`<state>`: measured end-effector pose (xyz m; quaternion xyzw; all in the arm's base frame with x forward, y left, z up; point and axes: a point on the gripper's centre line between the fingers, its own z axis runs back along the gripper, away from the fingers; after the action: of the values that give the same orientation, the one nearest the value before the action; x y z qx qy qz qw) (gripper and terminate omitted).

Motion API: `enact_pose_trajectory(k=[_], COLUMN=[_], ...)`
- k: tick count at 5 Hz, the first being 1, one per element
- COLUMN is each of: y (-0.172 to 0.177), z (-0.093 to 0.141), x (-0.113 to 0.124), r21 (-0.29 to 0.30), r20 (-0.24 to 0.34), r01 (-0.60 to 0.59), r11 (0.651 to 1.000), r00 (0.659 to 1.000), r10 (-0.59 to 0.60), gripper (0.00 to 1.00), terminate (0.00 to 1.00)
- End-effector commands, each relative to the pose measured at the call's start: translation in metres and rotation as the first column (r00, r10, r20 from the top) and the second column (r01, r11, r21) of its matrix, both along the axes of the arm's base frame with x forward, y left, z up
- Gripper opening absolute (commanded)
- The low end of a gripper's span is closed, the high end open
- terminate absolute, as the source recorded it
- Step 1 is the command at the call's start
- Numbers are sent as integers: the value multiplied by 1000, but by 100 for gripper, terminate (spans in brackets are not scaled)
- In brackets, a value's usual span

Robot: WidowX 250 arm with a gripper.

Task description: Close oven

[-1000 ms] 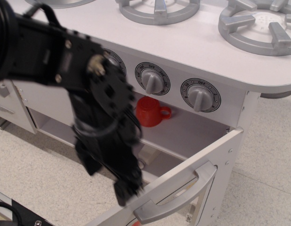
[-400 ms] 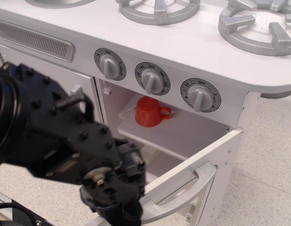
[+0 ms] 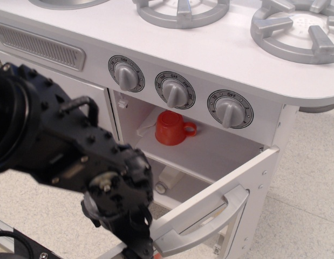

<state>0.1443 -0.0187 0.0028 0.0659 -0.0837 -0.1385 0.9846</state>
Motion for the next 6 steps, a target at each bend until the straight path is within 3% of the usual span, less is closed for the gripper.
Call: enact_pose_trajectory(k=[1, 3, 5, 6], y=[31, 50, 21, 10], z=[10, 35, 32, 16], x=[29, 46, 19, 10], r21=[27, 35, -3, -71], r20=[58, 116, -5, -9], r01=[-90, -192, -245, -330], r11=[996, 981, 969, 941], r00=[994, 976, 969, 944], r10=[88, 187, 245, 330], gripper=[100, 100, 100, 100], terminate=[0, 0, 0, 0])
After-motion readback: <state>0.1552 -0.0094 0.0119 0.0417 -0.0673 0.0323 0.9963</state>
